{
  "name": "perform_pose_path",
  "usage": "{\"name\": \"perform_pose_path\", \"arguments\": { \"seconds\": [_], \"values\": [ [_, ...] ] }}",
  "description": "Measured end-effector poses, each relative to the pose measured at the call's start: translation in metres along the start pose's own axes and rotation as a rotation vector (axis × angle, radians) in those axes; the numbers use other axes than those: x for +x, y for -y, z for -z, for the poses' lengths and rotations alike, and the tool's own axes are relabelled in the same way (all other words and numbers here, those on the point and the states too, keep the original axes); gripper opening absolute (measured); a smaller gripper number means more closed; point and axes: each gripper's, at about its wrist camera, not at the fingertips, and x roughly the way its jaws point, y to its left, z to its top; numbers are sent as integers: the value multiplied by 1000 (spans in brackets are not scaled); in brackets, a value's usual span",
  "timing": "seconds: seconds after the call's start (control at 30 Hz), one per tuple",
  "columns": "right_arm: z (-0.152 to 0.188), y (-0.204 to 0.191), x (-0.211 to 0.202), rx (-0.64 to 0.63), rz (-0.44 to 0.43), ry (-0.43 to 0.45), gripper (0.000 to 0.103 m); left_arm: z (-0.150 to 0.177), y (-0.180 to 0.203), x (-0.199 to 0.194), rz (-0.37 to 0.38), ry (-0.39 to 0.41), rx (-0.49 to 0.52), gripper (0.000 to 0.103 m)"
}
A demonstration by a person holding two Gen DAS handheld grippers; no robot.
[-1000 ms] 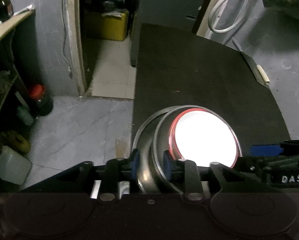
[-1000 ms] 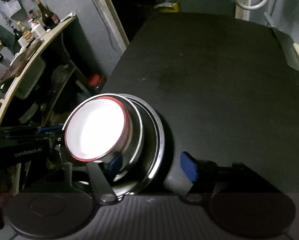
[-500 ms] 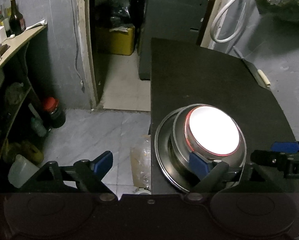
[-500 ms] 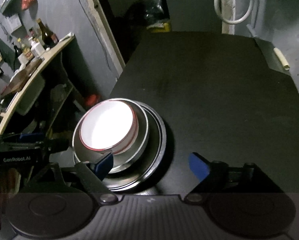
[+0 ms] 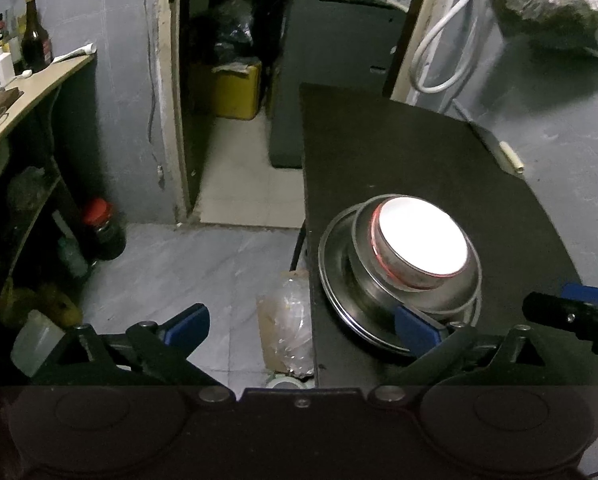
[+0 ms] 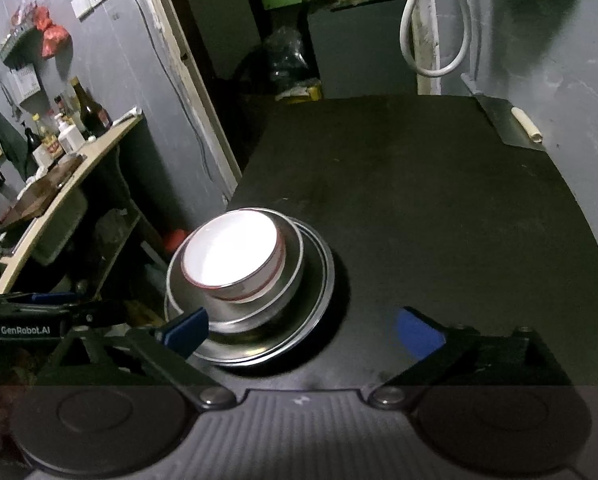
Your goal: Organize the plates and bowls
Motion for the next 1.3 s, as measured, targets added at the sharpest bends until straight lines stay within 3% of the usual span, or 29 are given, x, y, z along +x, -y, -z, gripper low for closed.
{"name": "perform_pose_path", "arguments": {
  "seconds": [0.33, 0.57, 1.0, 1.3],
  "values": [
    [28, -15, -26, 47, 85, 132, 103, 20, 0, -21, 71, 101, 55, 100],
    [58, -21, -33, 94, 177, 186, 103, 41, -5, -31, 95, 121, 99, 102],
    [91, -30, -46, 125, 196, 237, 103, 64, -10, -44, 102, 138, 143, 102],
    [110, -26, -53, 122, 230, 216, 103, 73, -5, -42, 131, 134, 155, 102]
  ]
}}
